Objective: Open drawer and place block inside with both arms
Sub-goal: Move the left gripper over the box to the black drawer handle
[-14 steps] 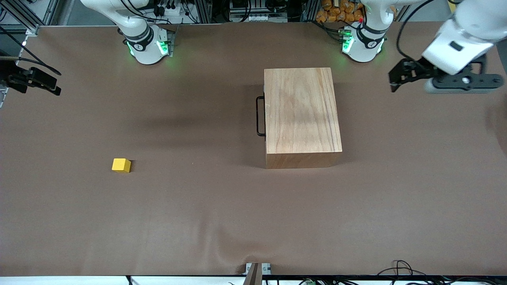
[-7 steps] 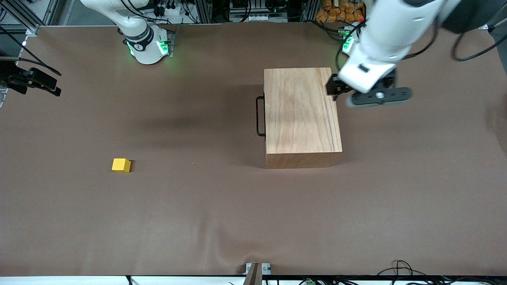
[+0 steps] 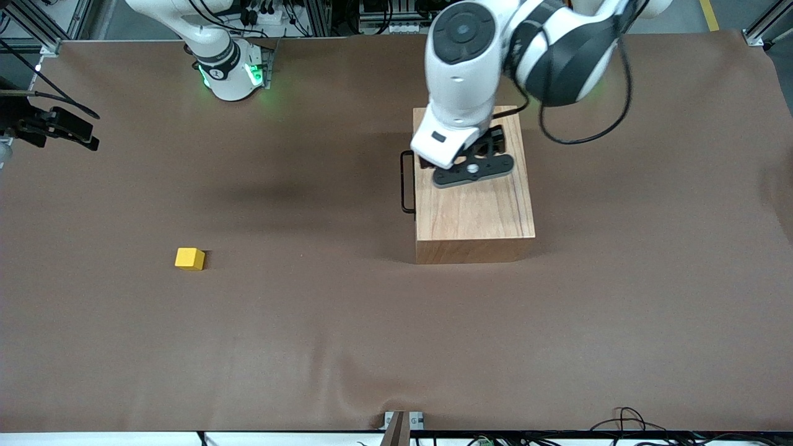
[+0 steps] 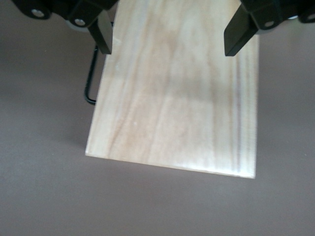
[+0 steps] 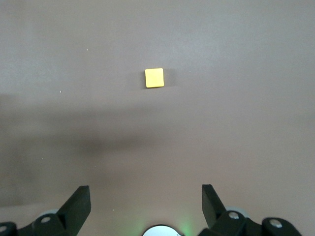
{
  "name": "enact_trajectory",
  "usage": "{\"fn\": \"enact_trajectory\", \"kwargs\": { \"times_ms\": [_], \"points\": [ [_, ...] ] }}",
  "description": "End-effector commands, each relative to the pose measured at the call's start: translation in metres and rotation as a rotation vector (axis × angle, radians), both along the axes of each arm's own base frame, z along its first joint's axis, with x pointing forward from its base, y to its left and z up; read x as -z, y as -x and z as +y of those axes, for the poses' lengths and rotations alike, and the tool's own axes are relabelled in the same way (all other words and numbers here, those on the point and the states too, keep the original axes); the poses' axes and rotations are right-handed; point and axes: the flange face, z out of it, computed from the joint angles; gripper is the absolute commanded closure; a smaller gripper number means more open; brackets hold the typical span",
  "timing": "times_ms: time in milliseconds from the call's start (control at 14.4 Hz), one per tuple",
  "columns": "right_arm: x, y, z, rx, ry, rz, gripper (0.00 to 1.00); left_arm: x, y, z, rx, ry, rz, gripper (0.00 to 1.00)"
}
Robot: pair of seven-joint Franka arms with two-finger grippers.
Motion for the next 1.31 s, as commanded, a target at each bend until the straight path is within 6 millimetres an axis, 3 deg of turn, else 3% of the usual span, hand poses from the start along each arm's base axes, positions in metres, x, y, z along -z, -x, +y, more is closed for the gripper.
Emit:
{"fn": "enact_trajectory", "kwargs": {
  "times_ms": [0, 208, 346, 623, 761, 969, 1246],
  "points": [
    [-0.003, 0.001, 0.001, -0.006, 0.003, -0.017, 0.00, 0.021, 0.015, -0.057, -0.002, -0.066, -0.075, 0.00],
    [-0.006, 0.003, 0.002, -0.008, 0.002, -0.019, 0.00, 0.056, 0.039, -0.105, 0.063, -0.107, -0.152, 0.00],
    [-0.007, 0.006, 0.003, -0.011, 0.002, -0.002, 0.00, 0.068, 0.048, -0.126, 0.084, -0.056, -0.170, 0.00],
    [-0.006, 0.008, 0.000, -0.006, 0.002, 0.010, 0.00, 0.101, 0.072, -0.152, 0.095, -0.065, -0.157, 0.00],
    [-0.006, 0.010, -0.001, -0.005, 0.001, 0.022, 0.00, 0.133, 0.088, -0.165, 0.140, -0.126, -0.161, 0.00],
    [-0.005, 0.012, -0.004, 0.003, -0.001, 0.039, 0.00, 0.170, 0.097, -0.171, 0.185, -0.195, -0.152, 0.00],
    [0.001, 0.010, -0.001, 0.001, -0.017, 0.049, 0.00, 0.202, 0.098, -0.168, 0.193, -0.247, -0.127, 0.00]
  ]
}}
